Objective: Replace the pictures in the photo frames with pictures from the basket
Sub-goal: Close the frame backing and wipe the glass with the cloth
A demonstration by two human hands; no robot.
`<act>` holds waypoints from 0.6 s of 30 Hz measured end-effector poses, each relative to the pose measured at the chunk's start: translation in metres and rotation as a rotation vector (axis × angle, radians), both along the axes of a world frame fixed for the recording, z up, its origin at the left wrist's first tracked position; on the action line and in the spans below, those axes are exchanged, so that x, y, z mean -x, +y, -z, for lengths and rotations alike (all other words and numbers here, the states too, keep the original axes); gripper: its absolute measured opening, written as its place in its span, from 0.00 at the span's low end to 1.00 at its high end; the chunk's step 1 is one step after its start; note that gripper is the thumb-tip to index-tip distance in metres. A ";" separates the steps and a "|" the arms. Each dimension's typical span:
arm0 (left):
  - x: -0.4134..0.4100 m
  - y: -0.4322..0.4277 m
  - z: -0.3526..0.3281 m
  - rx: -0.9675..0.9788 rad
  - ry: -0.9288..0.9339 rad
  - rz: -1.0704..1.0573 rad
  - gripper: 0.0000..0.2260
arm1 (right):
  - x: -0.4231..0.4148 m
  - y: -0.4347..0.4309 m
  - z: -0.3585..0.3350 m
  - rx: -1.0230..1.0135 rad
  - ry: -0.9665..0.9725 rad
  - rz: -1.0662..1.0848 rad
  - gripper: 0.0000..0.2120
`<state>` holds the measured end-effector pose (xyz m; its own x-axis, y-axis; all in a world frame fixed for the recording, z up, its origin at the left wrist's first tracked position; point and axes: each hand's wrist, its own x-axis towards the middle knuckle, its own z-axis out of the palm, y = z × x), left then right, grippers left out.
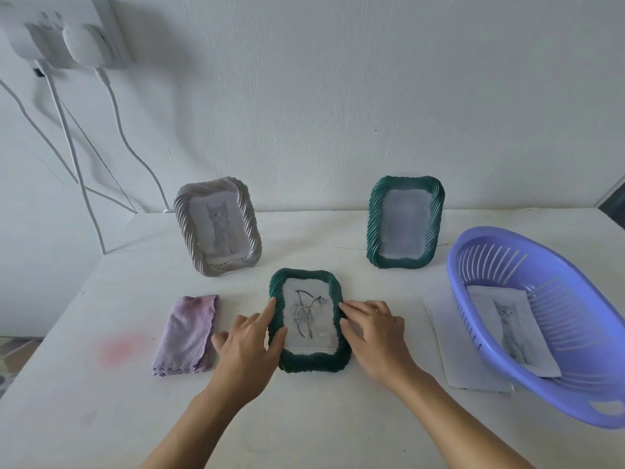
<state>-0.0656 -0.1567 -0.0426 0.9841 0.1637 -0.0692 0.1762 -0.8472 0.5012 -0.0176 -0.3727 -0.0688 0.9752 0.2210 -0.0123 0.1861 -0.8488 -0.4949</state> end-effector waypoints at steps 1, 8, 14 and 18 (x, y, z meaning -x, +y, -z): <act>0.000 0.003 0.003 -0.020 0.004 0.009 0.24 | 0.002 -0.001 0.003 0.022 -0.021 -0.009 0.19; 0.000 0.013 0.028 -0.188 -0.029 0.116 0.22 | 0.007 -0.006 0.019 0.005 -0.284 0.043 0.18; 0.000 0.019 0.039 -0.236 -0.050 0.115 0.26 | 0.001 0.000 0.021 -0.004 -0.303 0.070 0.13; 0.000 0.027 0.031 -0.181 -0.031 0.143 0.31 | -0.002 0.001 0.022 0.024 -0.309 0.090 0.10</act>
